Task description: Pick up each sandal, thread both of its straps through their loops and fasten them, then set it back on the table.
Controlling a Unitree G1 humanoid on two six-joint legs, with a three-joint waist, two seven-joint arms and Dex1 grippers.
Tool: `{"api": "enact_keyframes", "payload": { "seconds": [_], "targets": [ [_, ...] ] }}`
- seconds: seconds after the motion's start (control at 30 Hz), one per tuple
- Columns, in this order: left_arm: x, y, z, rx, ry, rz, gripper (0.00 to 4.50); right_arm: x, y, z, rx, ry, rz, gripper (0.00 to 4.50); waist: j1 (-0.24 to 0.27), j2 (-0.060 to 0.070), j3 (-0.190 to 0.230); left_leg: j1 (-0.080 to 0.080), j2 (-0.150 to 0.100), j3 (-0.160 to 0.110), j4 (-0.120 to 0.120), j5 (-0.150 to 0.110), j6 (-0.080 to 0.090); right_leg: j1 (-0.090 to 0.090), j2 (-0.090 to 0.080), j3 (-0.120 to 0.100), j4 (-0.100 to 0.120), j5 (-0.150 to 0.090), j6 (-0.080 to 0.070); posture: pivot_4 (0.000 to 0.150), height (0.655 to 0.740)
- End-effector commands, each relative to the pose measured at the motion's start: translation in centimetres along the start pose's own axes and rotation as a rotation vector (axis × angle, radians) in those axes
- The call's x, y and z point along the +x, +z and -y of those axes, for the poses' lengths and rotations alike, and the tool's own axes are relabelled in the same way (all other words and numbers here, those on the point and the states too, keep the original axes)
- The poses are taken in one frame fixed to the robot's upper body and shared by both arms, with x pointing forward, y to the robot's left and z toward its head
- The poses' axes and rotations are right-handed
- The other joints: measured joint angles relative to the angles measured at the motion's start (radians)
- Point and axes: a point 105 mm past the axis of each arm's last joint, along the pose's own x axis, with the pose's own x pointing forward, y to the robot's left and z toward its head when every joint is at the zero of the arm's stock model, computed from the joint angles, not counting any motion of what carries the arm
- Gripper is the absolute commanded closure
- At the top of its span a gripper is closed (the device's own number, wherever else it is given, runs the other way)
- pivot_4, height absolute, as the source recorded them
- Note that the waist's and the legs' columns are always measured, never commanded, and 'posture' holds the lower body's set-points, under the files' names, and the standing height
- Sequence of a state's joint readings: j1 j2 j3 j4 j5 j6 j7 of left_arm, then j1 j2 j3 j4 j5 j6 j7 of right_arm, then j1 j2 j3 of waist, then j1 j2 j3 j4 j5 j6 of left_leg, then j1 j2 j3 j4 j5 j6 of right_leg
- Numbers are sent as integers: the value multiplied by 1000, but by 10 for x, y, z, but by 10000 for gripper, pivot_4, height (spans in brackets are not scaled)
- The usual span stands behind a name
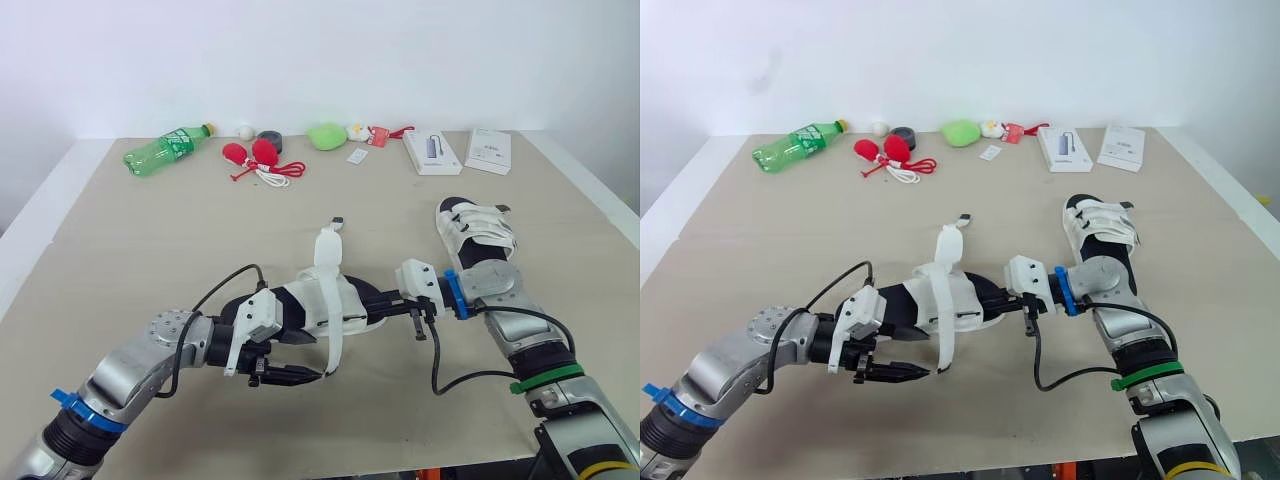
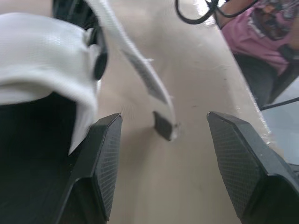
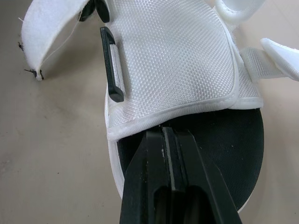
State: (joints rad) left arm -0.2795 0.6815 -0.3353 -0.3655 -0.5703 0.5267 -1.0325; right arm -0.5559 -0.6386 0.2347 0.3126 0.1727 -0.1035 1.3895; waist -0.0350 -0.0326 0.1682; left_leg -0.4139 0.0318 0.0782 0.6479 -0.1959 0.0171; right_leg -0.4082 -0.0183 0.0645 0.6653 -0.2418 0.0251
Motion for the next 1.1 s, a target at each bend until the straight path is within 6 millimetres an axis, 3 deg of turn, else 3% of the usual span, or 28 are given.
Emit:
{"api": "enact_keyframes", "payload": {
  "seconds": [0.03, 0.3, 0.53, 0.77, 0.93, 0.97, 1.03, 1.1],
  "targets": [
    [2, 11, -11, 79, 17, 12, 15241, 0, -6, -1, 6, 4, -44, 45000, 0, 0, 0, 0, 0, 0, 0, 0, 0, 0, 0, 0, 0, 0, 0, 1500, 7400],
    [-2, 10, -27, 122, 20, -6, 15241, -3, -7, -1, 4, -3, -50, 45000, 0, 0, 0, 0, -1, 0, 0, 0, 0, 0, -1, 0, 0, 0, 1, 1500, 7400],
    [11, 15, 2, -27, -131, 31, 15241, -6, -7, -2, 8, -11, -57, 45000, 0, 0, 0, -1, -1, 0, 0, 0, 0, -1, -1, -1, -1, 0, 1, 1500, 7400],
    [22, 10, -9, -49, -75, -3, 15241, -8, -8, -1, 7, -18, -62, 45000, 2, 0, 0, -1, -1, -1, 0, 0, 0, 0, -1, -2, -1, -1, 2, 1500, 7400],
    [25, 1, -20, -66, -12, -46, 31355, -8, -8, -1, 7, -22, -62, 45000, 2, -1, 0, -1, -2, -1, 0, 0, 0, 0, -1, -2, -1, -1, 2, 1500, 7400],
    [25, -1, -22, -69, -9, -57, 37809, -8, -8, -1, 8, -23, -62, 45000, 2, -1, 0, -1, -2, -1, -1, 0, 0, 0, -1, -1, -1, -1, 2, 1500, 7400],
    [25, -6, -25, -83, 6, -73, 44854, -8, -8, -1, 8, -23, -62, 45000, 2, -1, 0, -1, -2, -1, -1, 0, 0, 0, -2, -2, -1, -1, 2, 1500, 7400],
    [24, -6, -25, -91, -1, -73, 44854, -8, -8, -1, 9, -24, -62, 45000, 2, -1, 0, -1, -2, -2, -1, 0, 0, 0, -2, -2, -1, -1, 2, 1500, 7400]
  ]
}}
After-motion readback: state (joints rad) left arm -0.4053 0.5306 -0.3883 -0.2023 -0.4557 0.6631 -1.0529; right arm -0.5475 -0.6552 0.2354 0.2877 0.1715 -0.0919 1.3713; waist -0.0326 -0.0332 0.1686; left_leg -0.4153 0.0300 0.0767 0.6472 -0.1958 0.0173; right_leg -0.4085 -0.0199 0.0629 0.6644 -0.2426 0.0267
